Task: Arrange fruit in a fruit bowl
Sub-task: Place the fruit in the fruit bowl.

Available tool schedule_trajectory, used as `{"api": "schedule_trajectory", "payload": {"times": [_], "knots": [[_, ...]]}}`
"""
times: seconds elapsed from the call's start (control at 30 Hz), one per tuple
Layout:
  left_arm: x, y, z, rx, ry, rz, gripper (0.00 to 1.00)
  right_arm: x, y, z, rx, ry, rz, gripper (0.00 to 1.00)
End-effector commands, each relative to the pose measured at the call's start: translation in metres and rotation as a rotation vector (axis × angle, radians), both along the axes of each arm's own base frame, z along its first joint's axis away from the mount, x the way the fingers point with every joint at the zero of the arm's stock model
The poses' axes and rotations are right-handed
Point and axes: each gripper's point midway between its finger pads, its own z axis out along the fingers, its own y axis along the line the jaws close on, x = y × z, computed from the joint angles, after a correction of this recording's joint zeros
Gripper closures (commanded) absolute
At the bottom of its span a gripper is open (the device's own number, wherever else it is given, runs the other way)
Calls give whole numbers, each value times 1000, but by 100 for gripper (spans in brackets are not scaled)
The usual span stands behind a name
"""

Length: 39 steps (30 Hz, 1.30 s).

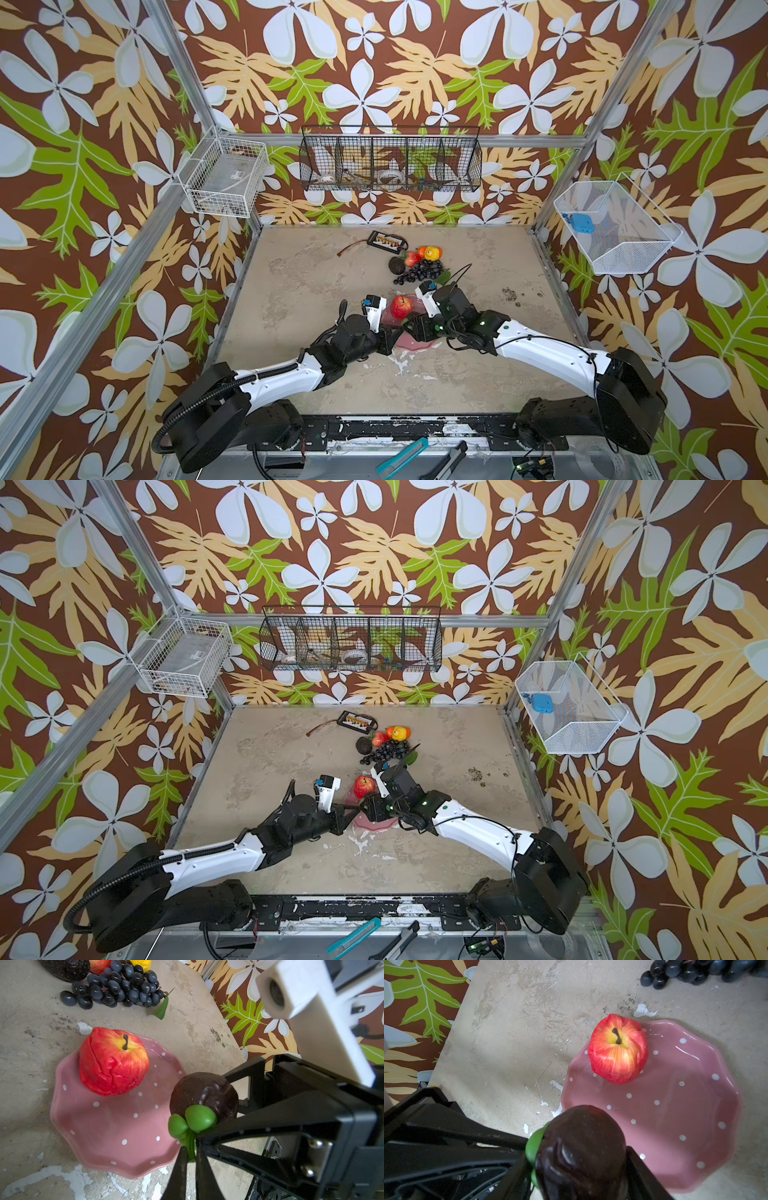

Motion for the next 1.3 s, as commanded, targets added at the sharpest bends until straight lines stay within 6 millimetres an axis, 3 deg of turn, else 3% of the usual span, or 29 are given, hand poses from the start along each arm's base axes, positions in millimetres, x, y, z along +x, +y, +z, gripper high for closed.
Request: {"api": "schedule_trajectory", "payload": {"times": [0.0, 0.23, 0.77, 0.87, 1.03, 1.27], "knots": [[1, -2, 8, -28, -18, 0, 93, -1, 9, 7, 34, -9, 23, 39], [1, -1, 7, -24, -16, 5, 100, 1, 4, 6, 23, -16, -2, 38], [11, 10, -9, 78, -4, 73, 100, 7, -11, 17, -9, -67, -68, 22], [17, 14, -10, 146, 2, 99, 100, 11, -23, 24, -53, -104, -101, 22], [25, 26, -14, 317, 57, 144, 100, 17, -65, 42, -169, -229, -220, 20], [16, 45, -12, 476, 150, 154, 100, 3, -112, 58, -169, -333, -355, 18]]}}
